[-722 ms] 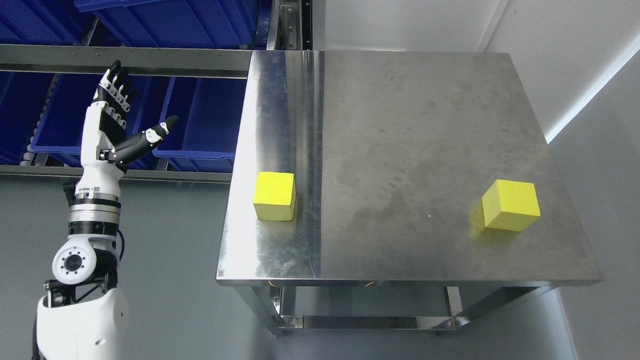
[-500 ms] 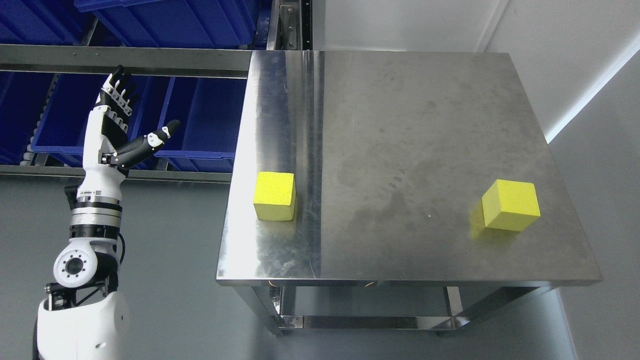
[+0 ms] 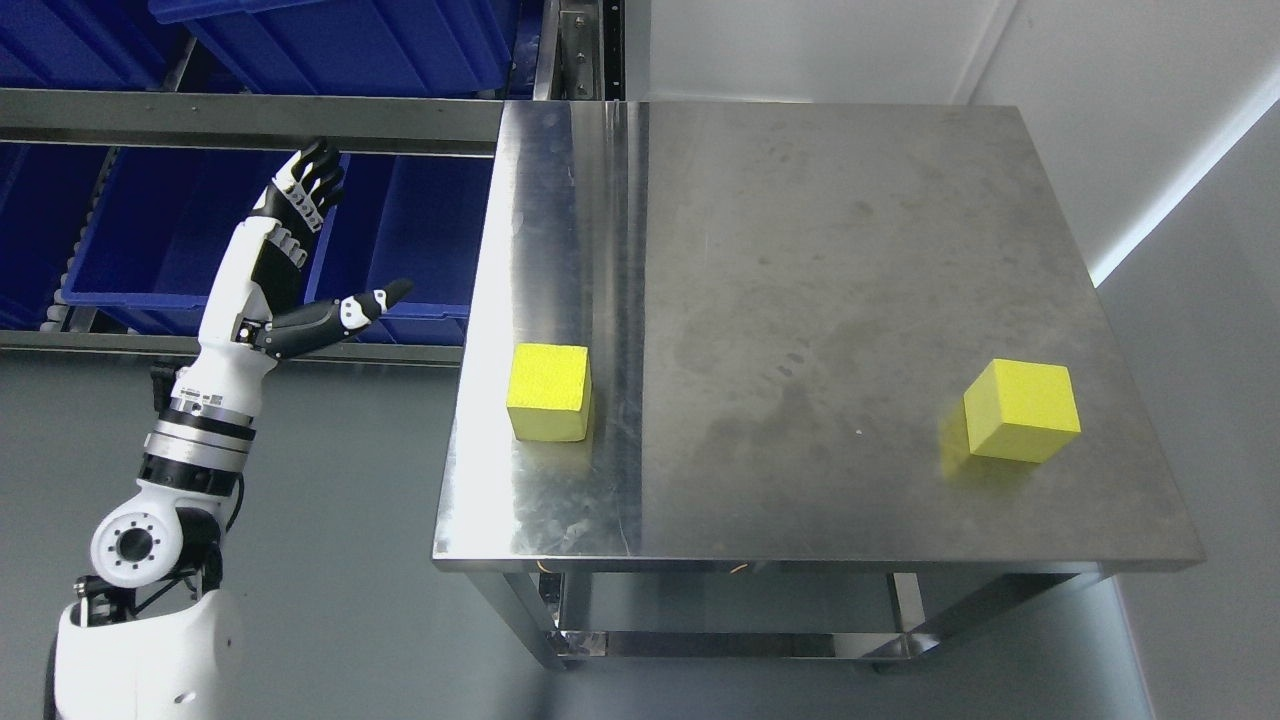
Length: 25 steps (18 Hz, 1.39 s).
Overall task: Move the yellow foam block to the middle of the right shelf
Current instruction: 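Lower the left hand toward the yellow foam cube nearer the robot, then close the left hand fingers around the yellow foam cube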
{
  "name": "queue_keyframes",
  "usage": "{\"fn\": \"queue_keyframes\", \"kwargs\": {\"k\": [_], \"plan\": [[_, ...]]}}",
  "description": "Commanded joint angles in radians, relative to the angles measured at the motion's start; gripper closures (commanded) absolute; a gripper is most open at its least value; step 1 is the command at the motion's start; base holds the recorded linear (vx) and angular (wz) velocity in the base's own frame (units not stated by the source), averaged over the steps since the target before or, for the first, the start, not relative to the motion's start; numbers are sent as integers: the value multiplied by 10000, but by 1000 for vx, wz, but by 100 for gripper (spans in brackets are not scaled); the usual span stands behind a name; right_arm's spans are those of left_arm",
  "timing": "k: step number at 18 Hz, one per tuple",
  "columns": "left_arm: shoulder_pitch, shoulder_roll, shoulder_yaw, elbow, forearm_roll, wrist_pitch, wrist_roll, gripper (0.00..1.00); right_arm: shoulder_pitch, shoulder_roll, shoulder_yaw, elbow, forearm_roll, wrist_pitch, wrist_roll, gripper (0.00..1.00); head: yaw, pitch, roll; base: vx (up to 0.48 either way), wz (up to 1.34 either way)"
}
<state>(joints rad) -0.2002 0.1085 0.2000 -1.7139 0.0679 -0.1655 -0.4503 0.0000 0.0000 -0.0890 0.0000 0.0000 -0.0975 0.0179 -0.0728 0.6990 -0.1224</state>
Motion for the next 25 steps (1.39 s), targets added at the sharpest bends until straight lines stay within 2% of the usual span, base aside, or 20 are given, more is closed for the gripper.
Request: {"fn": "queue_keyframes", "kwargs": {"k": [1, 4, 5, 12, 17, 25], "plan": [[38, 1890, -158, -11, 42, -523, -1136, 0, -31, -175, 0, -175, -15, 9, 5, 0, 0, 0, 0, 0, 0], [-161, 1738, -662, 81, 88, -539, -3421, 0, -31, -175, 0, -175, 0, 9, 5, 0, 0, 0, 0, 0, 0], [-222, 1661, -1030, 111, 88, -539, -3671, 0, -31, -175, 0, -175, 0, 9, 5, 0, 0, 0, 0, 0, 0], [-851, 1553, -2611, 1138, 42, -523, -3734, 0, -31, -175, 0, -175, 0, 9, 5, 0, 0, 0, 0, 0, 0], [-867, 1568, -3593, 1185, 12, -401, -3811, 1, -15, -175, 0, -175, 0, 9, 5, 0, 0, 0, 0, 0, 0], [-1311, 1155, -3825, 2488, -969, -63, -3811, 1, -31, -175, 0, -175, 0, 9, 5, 0, 0, 0, 0, 0, 0]]}}
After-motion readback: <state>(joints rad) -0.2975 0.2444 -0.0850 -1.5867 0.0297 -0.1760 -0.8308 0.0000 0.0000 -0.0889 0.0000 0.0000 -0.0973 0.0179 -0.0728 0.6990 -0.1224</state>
